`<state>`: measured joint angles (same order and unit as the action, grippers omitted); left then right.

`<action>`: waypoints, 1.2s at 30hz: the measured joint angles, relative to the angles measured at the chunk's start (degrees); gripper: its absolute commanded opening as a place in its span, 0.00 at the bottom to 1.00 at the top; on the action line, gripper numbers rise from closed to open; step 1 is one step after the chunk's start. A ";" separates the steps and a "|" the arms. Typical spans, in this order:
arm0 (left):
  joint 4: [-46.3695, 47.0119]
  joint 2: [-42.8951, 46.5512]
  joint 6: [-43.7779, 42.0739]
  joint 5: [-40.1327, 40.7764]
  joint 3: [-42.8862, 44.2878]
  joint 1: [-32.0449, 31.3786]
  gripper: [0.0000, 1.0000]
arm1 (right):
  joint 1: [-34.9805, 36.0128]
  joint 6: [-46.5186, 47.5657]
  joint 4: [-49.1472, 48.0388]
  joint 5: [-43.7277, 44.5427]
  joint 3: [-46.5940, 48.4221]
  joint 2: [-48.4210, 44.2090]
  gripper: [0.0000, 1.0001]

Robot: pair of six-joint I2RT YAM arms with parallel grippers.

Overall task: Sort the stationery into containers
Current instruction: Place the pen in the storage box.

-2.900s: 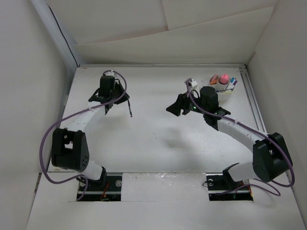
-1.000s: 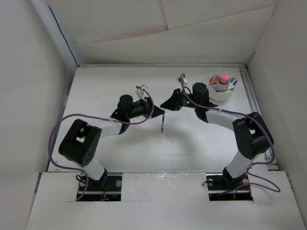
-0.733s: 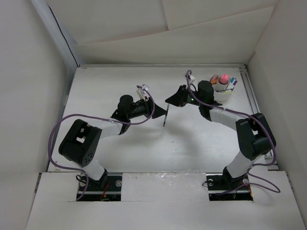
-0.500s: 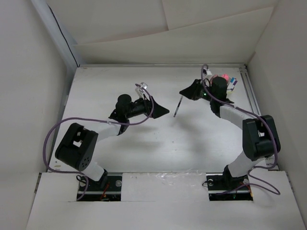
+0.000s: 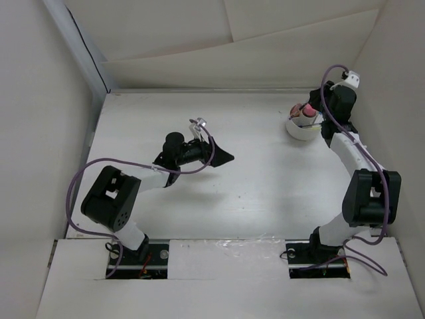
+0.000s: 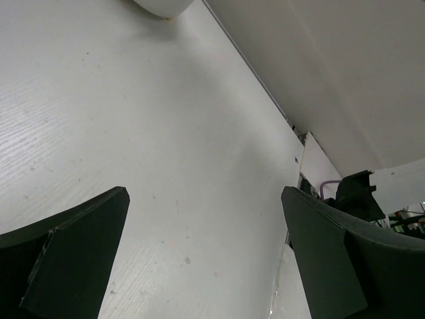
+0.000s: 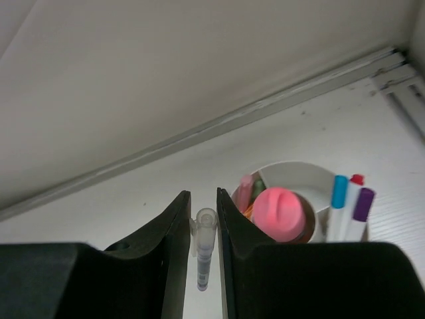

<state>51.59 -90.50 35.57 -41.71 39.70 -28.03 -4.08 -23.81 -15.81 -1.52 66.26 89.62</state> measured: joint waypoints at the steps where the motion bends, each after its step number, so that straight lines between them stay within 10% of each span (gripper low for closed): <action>1: 0.00 -0.59 -0.02 -0.17 -0.04 0.00 1.00 | 0.00 0.55 0.28 2.29 0.66 0.02 0.00; 17: -2.23 7.69 -2.10 3.50 -2.73 0.00 1.00 | 0.31 7.58 1.55 19.85 3.45 5.38 0.00; 25: -3.80 7.87 -2.99 6.62 -3.65 0.00 1.00 | 2.84 7.78 2.16 21.38 2.80 6.45 0.64; 32: -5.29 8.92 -3.78 9.31 -4.57 0.00 1.00 | 4.96 7.48 4.57 20.35 0.92 0.50 0.94; 36: -5.73 12.02 -4.57 11.02 -5.25 0.00 1.00 | 7.63 7.13 5.95 18.58 -1.01 -8.94 0.96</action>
<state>45.87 -78.48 31.00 -30.70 34.46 -28.03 3.55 -16.69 -9.87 17.06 65.25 80.68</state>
